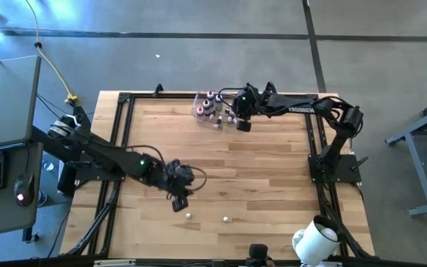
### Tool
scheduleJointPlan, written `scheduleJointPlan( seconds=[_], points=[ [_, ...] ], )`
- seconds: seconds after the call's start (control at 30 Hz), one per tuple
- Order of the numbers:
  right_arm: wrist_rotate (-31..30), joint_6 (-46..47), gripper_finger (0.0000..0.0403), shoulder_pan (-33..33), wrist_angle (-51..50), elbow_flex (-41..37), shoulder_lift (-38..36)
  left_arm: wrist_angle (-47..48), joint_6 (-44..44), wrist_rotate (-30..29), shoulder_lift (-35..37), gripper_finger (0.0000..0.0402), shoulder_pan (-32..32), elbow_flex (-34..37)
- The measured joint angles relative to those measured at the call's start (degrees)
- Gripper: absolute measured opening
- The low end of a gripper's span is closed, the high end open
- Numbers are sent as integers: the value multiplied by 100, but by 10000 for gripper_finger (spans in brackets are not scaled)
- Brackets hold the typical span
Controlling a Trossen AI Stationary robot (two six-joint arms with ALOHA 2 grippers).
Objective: Pick & Place food coloring
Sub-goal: Put the purple food coloring into the transparent bin, then put the red food coloring into the transparent bin
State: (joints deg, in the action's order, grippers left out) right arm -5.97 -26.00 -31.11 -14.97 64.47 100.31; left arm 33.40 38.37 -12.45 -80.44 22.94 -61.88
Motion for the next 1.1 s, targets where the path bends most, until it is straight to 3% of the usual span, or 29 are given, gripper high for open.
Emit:
scheduleJointPlan(
  seconds=[0.33,0.47,0.63,0.87,1.1],
  points=[
    [-41,177,72,2,894,-2,-37,30,94,-39,-368,161,260,18],
    [227,109,73,2,836,-2,-42,-14,88,-54,-383,161,260,4],
    [-100,2,100,2,694,-4,-42,-28,65,-56,-386,161,260,8],
    [-60,-1,147,-7,667,-4,-42,-57,52,-54,-386,161,260,8],
    [-621,-103,156,207,667,-4,-238,-92,371,162,-386,161,262,8]
  ],
)
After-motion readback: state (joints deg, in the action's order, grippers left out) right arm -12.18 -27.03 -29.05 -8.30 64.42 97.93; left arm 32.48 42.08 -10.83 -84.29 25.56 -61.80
